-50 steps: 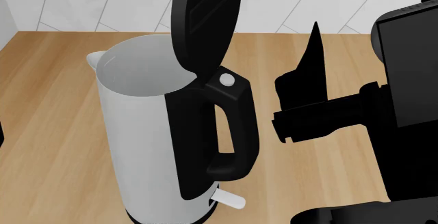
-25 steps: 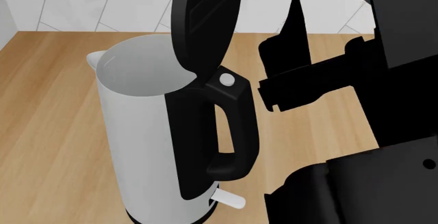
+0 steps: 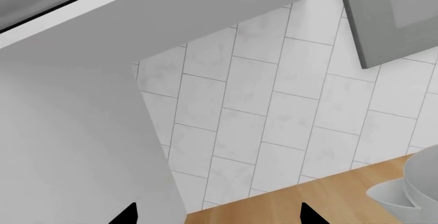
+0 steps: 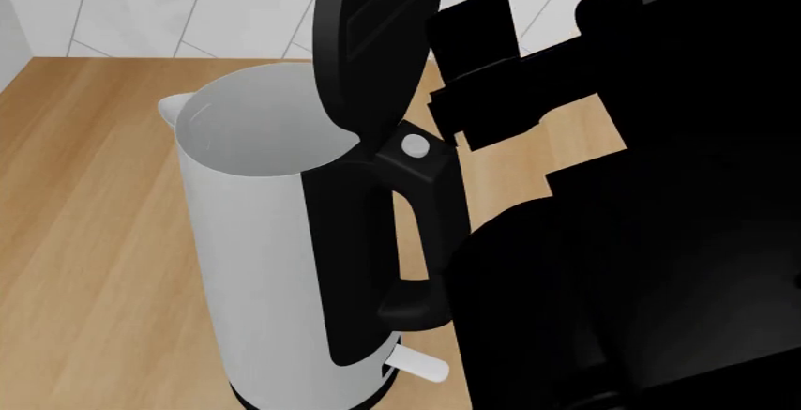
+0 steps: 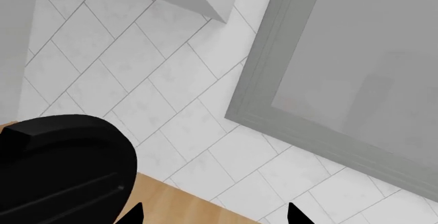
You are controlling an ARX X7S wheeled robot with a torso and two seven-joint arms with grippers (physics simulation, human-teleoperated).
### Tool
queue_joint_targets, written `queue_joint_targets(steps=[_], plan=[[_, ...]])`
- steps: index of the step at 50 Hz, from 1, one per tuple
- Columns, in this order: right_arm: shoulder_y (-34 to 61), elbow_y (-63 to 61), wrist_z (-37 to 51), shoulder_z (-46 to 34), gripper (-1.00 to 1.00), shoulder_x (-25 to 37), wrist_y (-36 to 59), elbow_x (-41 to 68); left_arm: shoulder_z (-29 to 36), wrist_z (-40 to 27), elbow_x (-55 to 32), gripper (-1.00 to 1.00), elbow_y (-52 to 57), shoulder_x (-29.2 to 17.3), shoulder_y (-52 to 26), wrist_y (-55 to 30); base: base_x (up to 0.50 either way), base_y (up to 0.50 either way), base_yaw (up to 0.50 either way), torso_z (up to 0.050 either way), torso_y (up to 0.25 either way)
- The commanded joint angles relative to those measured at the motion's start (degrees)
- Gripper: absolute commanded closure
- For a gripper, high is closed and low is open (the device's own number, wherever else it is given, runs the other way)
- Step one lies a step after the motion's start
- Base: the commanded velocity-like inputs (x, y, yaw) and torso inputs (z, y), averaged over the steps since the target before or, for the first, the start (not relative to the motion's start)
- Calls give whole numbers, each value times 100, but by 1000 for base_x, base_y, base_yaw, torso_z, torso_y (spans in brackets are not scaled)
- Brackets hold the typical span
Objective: Close the lid of the electric kettle.
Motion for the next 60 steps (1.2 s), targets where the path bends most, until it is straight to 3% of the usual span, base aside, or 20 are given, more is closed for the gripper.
queue_joint_targets(steps=[1, 13, 24, 60], plan=[[147, 231, 2, -154, -100, -181, 21, 52, -32, -57, -1, -100, -15, -108, 79, 36, 0, 0, 0, 0, 0], [67, 288, 378, -127, -100, -251, 41, 463, -2, -1, 116, -100, 12, -165, 183, 135, 0, 0, 0, 0, 0], [-252, 179, 1883, 7, -100, -252, 43, 2128, -55, 103, 178, -100, 27, -226, 318, 283, 0, 0, 0, 0, 0], [-183, 273, 3746, -147, -100, -251, 43, 4337, -181, 218, 369, -100, 54, -406, 786, 604, 0, 0, 0, 0, 0]])
